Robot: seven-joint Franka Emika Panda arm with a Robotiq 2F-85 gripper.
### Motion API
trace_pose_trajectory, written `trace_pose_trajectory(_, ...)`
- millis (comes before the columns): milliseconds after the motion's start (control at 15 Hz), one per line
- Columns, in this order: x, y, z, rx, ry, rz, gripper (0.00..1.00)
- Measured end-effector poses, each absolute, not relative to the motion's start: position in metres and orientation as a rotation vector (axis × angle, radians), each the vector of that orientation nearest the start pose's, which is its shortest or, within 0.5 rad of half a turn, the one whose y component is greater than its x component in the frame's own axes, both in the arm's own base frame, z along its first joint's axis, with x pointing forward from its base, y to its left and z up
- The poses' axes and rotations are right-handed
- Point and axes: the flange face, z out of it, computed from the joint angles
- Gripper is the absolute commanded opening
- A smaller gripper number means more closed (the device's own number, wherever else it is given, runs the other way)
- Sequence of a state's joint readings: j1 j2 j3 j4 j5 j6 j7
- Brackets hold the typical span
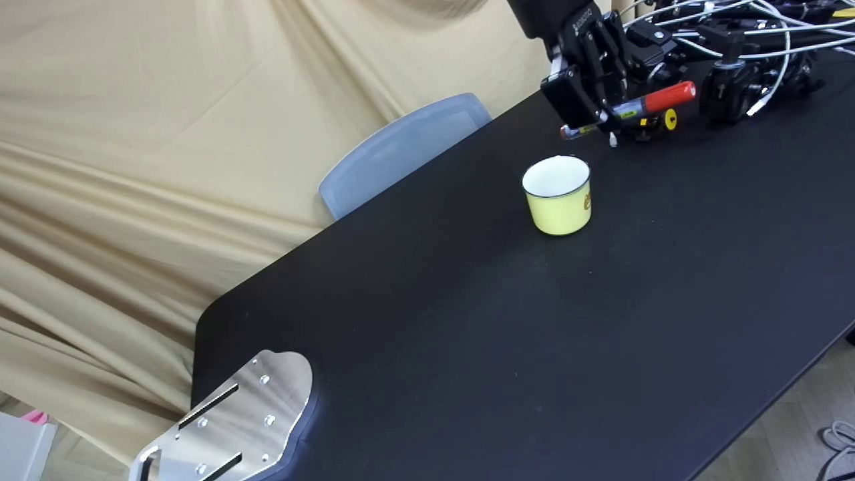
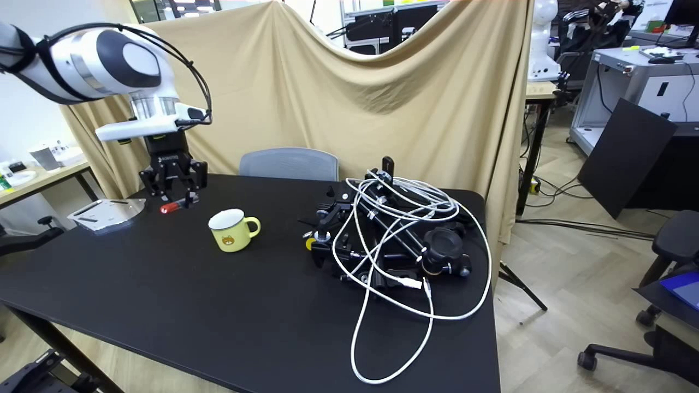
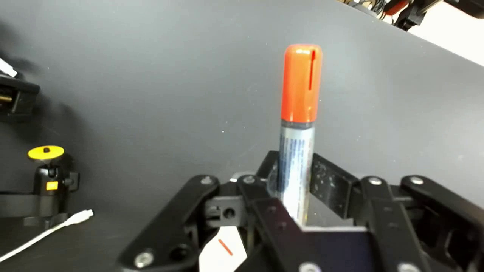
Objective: Remove the red marker from the yellow mug, place the marker back in the mug, take the marker out of the mug
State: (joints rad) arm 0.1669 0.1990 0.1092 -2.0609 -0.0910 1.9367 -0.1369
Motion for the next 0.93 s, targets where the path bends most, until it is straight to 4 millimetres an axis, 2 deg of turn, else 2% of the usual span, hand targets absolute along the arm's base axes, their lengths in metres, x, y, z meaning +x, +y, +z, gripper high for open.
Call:
trace_pose_trajectory(467,0.555,0.115,0.283,-3.049,-0.545,0.739,0.06)
trace_pose_trajectory(933,0.585,0.118,0.233,-3.015,-0.522,0.85,0.06)
